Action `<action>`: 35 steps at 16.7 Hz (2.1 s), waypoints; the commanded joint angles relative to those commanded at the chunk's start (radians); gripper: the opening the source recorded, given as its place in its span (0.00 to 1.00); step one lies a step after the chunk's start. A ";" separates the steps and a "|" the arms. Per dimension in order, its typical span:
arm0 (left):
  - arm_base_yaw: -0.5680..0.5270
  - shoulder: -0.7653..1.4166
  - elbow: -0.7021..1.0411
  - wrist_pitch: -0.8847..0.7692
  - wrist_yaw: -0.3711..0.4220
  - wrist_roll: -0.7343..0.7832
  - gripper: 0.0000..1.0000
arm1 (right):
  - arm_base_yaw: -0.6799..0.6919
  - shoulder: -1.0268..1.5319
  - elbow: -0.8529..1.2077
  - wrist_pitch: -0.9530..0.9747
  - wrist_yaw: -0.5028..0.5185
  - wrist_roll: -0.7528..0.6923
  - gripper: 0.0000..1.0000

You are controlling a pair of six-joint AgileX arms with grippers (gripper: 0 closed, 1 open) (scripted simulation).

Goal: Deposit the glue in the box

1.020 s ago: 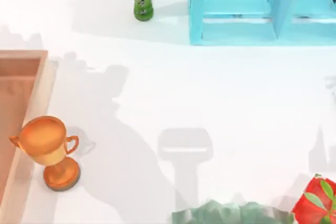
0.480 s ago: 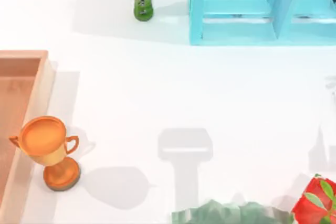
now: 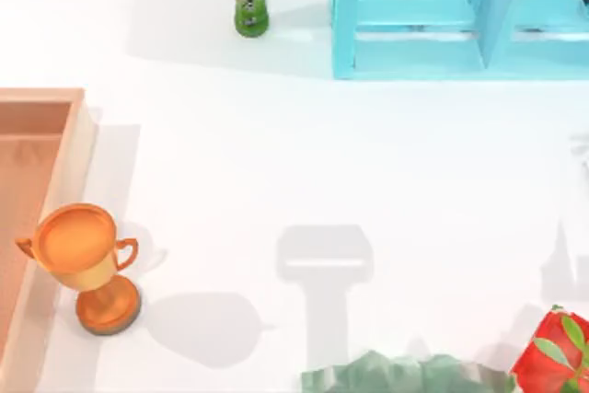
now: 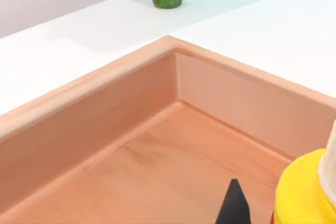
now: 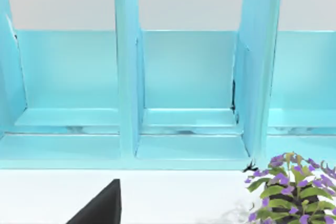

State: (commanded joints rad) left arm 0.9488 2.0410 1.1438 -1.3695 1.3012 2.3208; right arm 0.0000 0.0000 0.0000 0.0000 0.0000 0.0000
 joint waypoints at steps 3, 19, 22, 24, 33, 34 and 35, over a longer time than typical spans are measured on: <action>0.004 0.003 -0.004 -0.009 0.007 0.005 0.00 | 0.000 0.000 0.000 0.000 0.000 0.000 1.00; -0.139 -0.088 -0.191 0.676 0.054 -0.572 0.00 | 0.000 0.000 0.000 0.000 0.000 0.000 1.00; -0.173 -0.108 -0.238 0.826 0.068 -0.714 0.00 | 0.000 0.000 0.000 0.000 0.000 0.000 1.00; -0.186 -0.115 -0.255 0.873 0.073 -0.760 0.00 | 0.000 0.000 0.000 0.000 0.000 0.000 1.00; -0.188 -0.116 -0.258 0.881 0.074 -0.768 0.30 | 0.000 0.000 0.000 0.000 0.000 0.000 1.00; -0.188 -0.116 -0.258 0.881 0.074 -0.768 0.38 | 0.000 0.000 0.000 0.000 0.000 0.000 1.00; -0.188 -0.116 -0.258 0.881 0.074 -0.768 0.45 | 0.000 0.000 0.000 0.000 0.000 0.000 1.00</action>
State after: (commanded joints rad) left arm 0.7612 1.9249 0.8856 -0.4890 1.3757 1.5528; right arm 0.0000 0.0000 0.0000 0.0000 0.0000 0.0000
